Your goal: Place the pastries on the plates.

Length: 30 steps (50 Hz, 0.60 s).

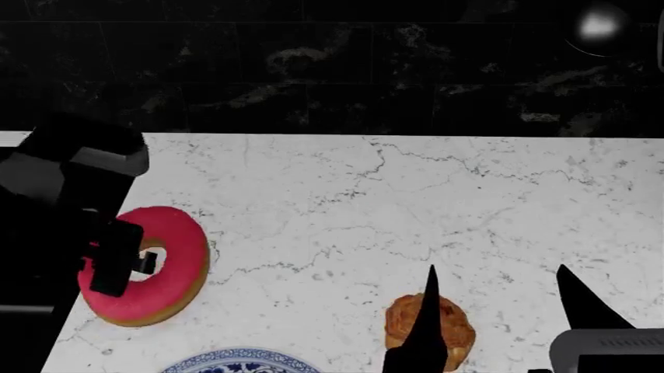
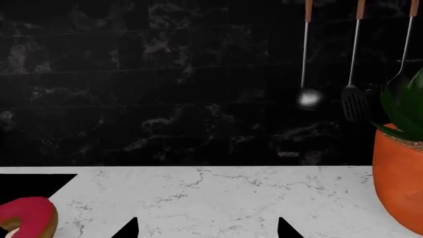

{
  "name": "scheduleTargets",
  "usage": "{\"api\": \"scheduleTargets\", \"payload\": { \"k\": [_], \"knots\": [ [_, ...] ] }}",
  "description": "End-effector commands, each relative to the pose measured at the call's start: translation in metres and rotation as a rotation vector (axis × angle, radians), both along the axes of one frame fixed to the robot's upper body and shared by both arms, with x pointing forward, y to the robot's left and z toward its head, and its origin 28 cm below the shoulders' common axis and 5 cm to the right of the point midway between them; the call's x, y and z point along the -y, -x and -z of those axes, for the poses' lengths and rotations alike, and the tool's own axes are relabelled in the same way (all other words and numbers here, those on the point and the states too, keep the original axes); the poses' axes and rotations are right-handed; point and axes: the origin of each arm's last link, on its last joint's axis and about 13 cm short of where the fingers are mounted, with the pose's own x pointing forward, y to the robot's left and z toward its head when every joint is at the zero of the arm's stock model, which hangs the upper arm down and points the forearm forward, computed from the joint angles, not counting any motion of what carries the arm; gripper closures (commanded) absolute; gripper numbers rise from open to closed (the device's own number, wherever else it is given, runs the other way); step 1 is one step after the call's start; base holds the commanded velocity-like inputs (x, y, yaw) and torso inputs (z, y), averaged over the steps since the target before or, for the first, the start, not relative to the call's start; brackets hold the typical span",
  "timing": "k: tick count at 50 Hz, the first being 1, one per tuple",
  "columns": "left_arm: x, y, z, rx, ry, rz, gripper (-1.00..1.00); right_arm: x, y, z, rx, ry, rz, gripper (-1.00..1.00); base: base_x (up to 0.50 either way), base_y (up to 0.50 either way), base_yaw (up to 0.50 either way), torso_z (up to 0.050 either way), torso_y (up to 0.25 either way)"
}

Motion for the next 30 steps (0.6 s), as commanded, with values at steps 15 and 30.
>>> {"api": "scheduleTargets", "payload": {
  "k": [15, 30],
  "knots": [
    [0.030, 0.070, -0.085, 0.231, -0.060, 0.387, 1.00, -0.001, -0.038, 0.006, 0.090, -0.025, 0.015, -1.00, 0.00, 0.00, 0.00, 0.000, 0.000],
    [0.039, 0.084, -0.098, 0.256, -0.159, 0.510, 1.00, -0.001, -0.056, 0.013, 0.130, -0.042, 0.044, -1.00, 0.00, 0.00, 0.00, 0.000, 0.000]
  ]
}}
